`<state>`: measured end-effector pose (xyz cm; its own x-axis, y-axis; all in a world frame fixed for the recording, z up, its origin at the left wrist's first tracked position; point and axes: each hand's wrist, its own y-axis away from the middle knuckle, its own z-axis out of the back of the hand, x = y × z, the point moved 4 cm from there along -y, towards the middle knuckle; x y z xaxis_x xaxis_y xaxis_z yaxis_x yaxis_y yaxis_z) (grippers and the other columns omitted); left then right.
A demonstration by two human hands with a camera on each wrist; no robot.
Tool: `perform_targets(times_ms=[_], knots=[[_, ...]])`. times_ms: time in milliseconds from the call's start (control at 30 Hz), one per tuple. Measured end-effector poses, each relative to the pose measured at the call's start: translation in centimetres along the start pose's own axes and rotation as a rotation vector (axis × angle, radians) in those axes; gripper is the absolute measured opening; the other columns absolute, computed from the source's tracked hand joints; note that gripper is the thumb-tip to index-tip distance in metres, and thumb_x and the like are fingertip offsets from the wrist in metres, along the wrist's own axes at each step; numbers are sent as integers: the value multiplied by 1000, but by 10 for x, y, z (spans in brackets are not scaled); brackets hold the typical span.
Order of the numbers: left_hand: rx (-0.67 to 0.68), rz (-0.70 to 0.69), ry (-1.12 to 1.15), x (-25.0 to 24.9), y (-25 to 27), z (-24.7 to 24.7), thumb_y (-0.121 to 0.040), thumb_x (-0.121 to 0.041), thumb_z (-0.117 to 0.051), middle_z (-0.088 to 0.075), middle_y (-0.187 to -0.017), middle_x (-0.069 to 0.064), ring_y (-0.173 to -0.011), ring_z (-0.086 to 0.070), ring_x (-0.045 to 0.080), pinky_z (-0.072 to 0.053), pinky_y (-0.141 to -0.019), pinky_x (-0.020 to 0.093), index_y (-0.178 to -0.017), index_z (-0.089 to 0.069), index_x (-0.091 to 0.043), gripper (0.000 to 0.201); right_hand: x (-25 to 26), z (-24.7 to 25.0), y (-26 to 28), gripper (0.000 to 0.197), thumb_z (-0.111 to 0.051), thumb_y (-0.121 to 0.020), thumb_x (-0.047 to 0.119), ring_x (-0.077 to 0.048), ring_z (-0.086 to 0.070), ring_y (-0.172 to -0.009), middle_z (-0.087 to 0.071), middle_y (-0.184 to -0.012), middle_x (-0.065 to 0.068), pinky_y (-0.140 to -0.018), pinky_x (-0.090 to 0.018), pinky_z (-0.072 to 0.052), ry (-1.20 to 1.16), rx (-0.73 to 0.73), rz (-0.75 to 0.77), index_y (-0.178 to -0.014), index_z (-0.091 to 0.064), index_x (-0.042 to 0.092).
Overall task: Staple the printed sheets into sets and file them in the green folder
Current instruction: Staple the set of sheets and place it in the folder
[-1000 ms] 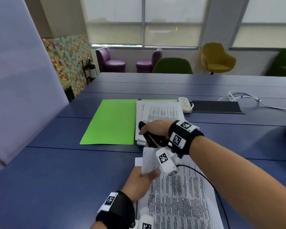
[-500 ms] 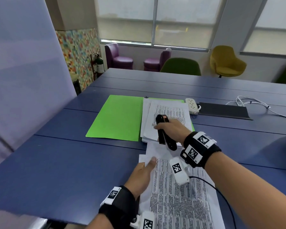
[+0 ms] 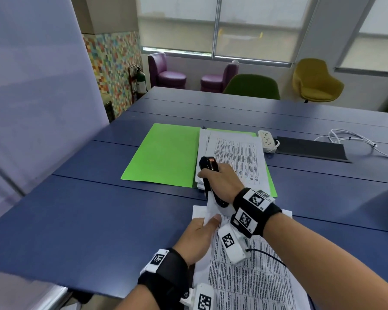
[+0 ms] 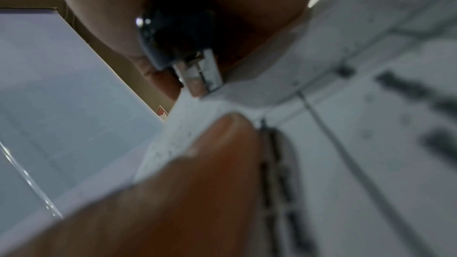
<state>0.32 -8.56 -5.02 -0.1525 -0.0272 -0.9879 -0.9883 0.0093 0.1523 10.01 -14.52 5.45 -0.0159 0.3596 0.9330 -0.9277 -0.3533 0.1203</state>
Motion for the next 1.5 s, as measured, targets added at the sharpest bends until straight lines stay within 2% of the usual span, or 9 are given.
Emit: perform_targets(times_ms=[300, 533, 767, 967, 1100, 1233, 1300, 1400, 1500], knots=[[14, -15, -36, 12, -8, 0, -75, -80, -50, -52, -87, 4, -82, -46, 18, -33, -75, 34, -87, -62, -18, 64, -3, -5, -3, 26, -66, -82, 19, -21, -47, -52, -47, -53, 0, -59, -36, -41, -17, -20, 16, -63, -49, 16], [52, -64, -132, 5, -3, -2, -88, -66, -42, -54, -80, 7, -69, -44, 19, -31, -66, 32, -91, -59, 6, 75, -2, -10, 4, 37, -59, -86, 8, -7, -30, -38, -34, -46, 9, -44, -21, -29, 46, 11, 98, -59, -36, 18], [25, -50, -149, 7, -3, 0, -88, -69, -45, -49, -72, 2, -66, -45, 13, -35, -66, 29, -73, -52, -11, 60, 4, 35, 1, 13, -59, -92, 7, -30, -66, -59, -64, -67, -19, -51, -28, -48, -135, -81, 54, -85, -49, 11], [40, -78, -171, -1, 3, -1, -88, -58, -58, -41, -66, -1, -57, -36, 13, -33, -58, 25, -78, -55, -6, 52, -56, 150, 12, 29, -56, -90, 49, -29, -61, -82, -63, -93, -5, -71, -34, -46, 843, -272, -145, -102, -51, 23], [6, -70, -138, -8, 9, -3, -88, -44, -66, -46, -54, -14, -48, -41, 4, -37, -56, 19, -65, -51, -17, 39, -131, 204, 28, 49, -56, -89, 60, -32, -63, -105, -65, -121, -12, -81, -36, -45, 994, -205, -403, -116, -49, 20], [-11, -51, -51, -22, 14, -1, -93, -34, -63, -76, -101, -12, -98, -70, 7, -51, -83, 17, -105, -74, -21, 21, -143, 224, 39, 46, -64, -86, 58, -29, -62, -105, -66, -121, -13, -84, -36, -47, 777, -297, -347, -105, -56, 16], [-45, -84, -11, -39, 12, 4, -92, -34, -63, -75, -105, -6, -100, -70, 14, -50, -91, 27, -107, -74, -21, 23, -116, 215, 53, 67, -62, -80, 69, -27, -64, -103, -69, -118, -17, -88, -38, -48, 296, -390, -166, -108, -65, 8], [-161, -191, 107, -84, 6, 13, -91, -23, -65, -76, -103, 1, -100, -70, 21, -54, -83, 26, -103, -74, -15, 17, -76, 174, 83, 84, -66, -74, 70, -33, -64, -110, -68, -122, -20, -100, -48, -45, -503, -70, -82, -122, -64, 2], [-260, -406, 96, -155, 12, 15, -90, -18, -66, -77, -93, -8, -91, -70, 10, -54, -77, 23, -90, -75, -20, 9, -31, 141, 111, 49, -87, -70, 35, -32, -71, -105, -75, -111, -16, -94, -41, -55, -328, 25, 58, -107, -74, 6]])
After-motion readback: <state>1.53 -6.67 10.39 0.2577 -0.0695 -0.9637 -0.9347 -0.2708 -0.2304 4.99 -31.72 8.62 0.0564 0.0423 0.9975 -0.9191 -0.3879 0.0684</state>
